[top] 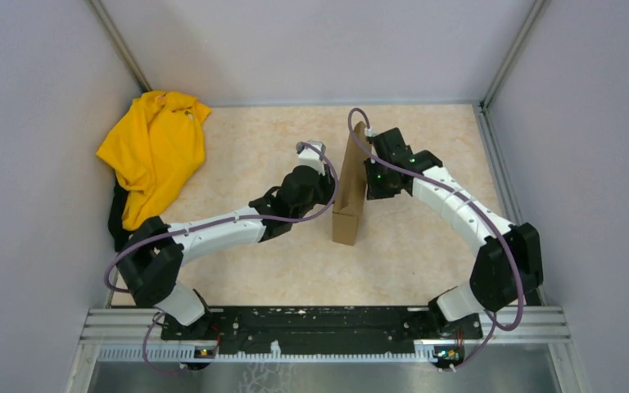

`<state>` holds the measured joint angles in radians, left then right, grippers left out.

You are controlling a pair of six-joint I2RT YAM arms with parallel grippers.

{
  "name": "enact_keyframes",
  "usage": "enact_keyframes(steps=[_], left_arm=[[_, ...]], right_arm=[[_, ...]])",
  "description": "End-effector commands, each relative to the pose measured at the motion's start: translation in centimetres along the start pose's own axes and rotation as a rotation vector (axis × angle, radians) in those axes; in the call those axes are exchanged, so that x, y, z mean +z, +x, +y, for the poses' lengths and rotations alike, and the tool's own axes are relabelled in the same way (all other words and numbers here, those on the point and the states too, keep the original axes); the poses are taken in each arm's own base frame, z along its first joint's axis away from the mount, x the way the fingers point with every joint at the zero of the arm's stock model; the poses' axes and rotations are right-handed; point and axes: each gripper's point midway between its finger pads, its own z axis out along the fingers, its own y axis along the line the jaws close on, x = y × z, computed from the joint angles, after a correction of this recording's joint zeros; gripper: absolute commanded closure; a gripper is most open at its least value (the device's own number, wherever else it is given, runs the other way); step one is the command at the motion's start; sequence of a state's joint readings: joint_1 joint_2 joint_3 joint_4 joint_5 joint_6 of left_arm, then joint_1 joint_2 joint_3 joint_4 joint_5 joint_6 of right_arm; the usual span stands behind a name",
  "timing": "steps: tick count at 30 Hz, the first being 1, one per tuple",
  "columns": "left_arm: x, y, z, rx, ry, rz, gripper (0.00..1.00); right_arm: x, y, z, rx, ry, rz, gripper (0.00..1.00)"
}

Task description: Fold the paper box

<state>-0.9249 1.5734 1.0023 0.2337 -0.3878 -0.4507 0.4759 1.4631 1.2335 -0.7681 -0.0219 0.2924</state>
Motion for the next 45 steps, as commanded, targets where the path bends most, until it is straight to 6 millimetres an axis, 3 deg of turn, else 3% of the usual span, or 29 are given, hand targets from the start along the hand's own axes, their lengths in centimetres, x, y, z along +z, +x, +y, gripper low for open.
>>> enact_keyframes(steps=[1, 12, 21, 37, 45], left_arm=[[0.2, -2.3, -2.5, -0.027, 0.079, -0.056, 0.72], [1.4, -0.3, -3.6, -0.049, 0.123, -0.002, 0.72], [2.1, 0.5, -4.9, -0.065, 0.152, 0.019, 0.72], [2.1, 1.5, -8.3, -0.098, 0.241, 0.039, 0.72], [1.6, 1.0, -7.6, -0.072, 0.216, 0.021, 0.71]], right_arm=[[-1.9, -2.4, 0.3, 0.033, 0.008, -0.152, 0.84], [-2.1, -3.8, 0.9, 0.172, -0.007, -0.236, 0.91], [-1.4, -3.2, 2.0, 0.17, -0.002, -0.213, 0.93], [-0.4, -4.3, 4.2, 0.161, -0.02, -0.208, 0.95], [-1.0, -3.5, 3.1, 0.154, 0.015, -0.213, 0.94]])
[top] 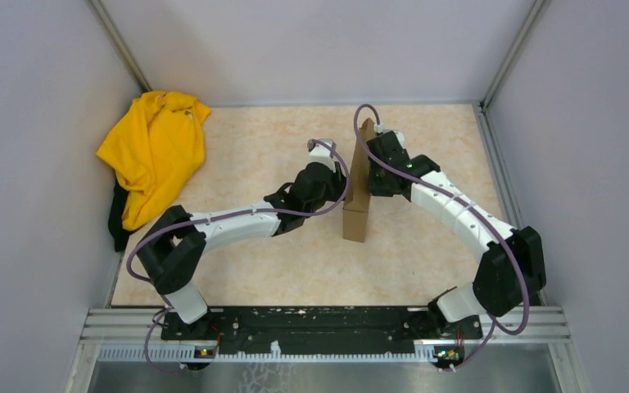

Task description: Fold the paper box

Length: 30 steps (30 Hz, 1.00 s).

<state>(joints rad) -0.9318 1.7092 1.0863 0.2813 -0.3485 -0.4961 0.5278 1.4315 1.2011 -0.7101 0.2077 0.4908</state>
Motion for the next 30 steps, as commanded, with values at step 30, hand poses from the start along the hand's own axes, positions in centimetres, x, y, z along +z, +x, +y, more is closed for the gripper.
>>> enact_keyframes(steps=[30], left_arm=[[-0.6, -1.9, -2.9, 0.0, 0.11, -0.034, 0.67]], right_arm=[[-6.8, -11.4, 2.1, -0.037, -0.217, -0.246, 0.79]])
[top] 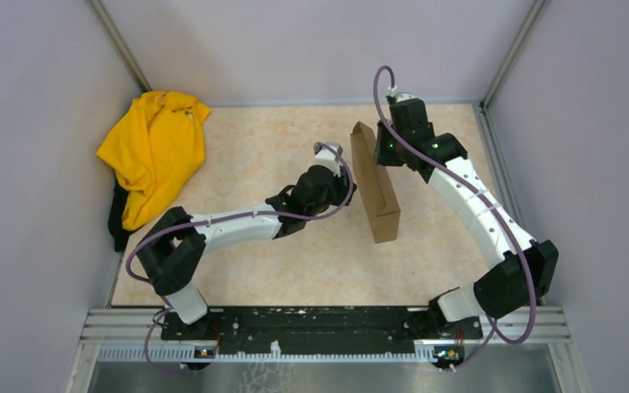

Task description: Fold the paper box

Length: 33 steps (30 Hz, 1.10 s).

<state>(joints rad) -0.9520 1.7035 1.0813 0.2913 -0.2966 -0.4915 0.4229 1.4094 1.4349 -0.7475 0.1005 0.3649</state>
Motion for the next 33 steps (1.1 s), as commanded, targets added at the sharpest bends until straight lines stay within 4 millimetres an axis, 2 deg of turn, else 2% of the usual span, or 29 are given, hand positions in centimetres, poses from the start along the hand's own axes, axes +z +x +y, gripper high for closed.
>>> enact_keyframes(steps=[1, 6, 17, 31, 33], left_arm=[[0.1, -2.7, -1.1, -0.004, 0.041, -0.06, 0.67], [0.6, -3.3, -0.7, -0.001, 0.036, -0.065, 0.67], [1.0, -3.9, 0.1, 0.002, 0.027, -0.068, 0.67], [1.5, -3.9, 0.2, 0.002, 0.027, -0.061, 0.67], [1.5, -3.8, 0.3, 0.003, 0.027, -0.061, 0.67]], right_arm=[[-0.6, -3.1, 1.9, -0.015, -0.108, -0.07, 0.8], [-0.2, -3.3, 2.6, -0.006, -0.165, -0.059, 0.82], [-0.3, -4.1, 2.0, 0.002, -0.16, -0.065, 0.83], [0.6, -3.2, 1.8, -0.001, -0.16, -0.033, 0.84], [0.2, -3.5, 2.0, 0.002, -0.174, -0.047, 0.84]])
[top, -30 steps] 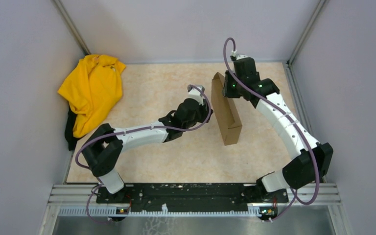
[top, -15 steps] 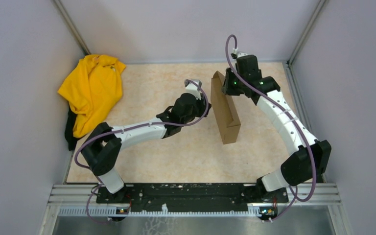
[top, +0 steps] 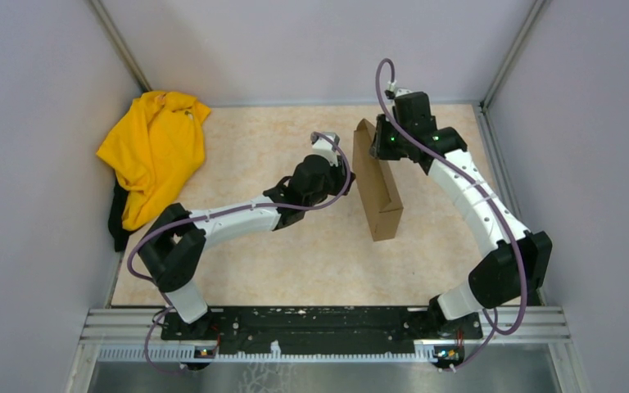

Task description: Fold the paper box

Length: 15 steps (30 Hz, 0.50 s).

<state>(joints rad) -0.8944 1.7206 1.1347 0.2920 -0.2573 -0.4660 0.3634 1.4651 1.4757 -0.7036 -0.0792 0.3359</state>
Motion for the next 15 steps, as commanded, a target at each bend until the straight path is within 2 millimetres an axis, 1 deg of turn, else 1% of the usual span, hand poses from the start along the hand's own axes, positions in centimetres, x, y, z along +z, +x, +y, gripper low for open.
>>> enact_keyframes(steps=[1, 5, 9, 11, 15], left_arm=[[0.4, -1.1, -0.7, 0.005, 0.024, -0.024, 0.67], [0.4, -0.9, -0.4, 0.008, 0.018, -0.023, 0.67], [0.5, -0.7, -0.2, 0.009, 0.016, -0.017, 0.67], [0.4, -0.7, -0.2, 0.008, 0.014, -0.017, 0.66], [0.5, -0.8, 0.2, 0.004, 0.009, -0.018, 0.65]], right_arm=[[-1.2, -2.5, 1.1, -0.012, -0.048, -0.086, 0.84], [-3.0, -4.6, 1.8, -0.013, -0.072, -0.17, 0.82], [-4.1, -6.1, 2.0, -0.016, -0.073, -0.21, 0.82], [-4.2, -6.3, 1.7, -0.015, -0.065, -0.211, 0.82], [-3.5, -5.8, 0.6, -0.004, -0.044, -0.189, 0.82]])
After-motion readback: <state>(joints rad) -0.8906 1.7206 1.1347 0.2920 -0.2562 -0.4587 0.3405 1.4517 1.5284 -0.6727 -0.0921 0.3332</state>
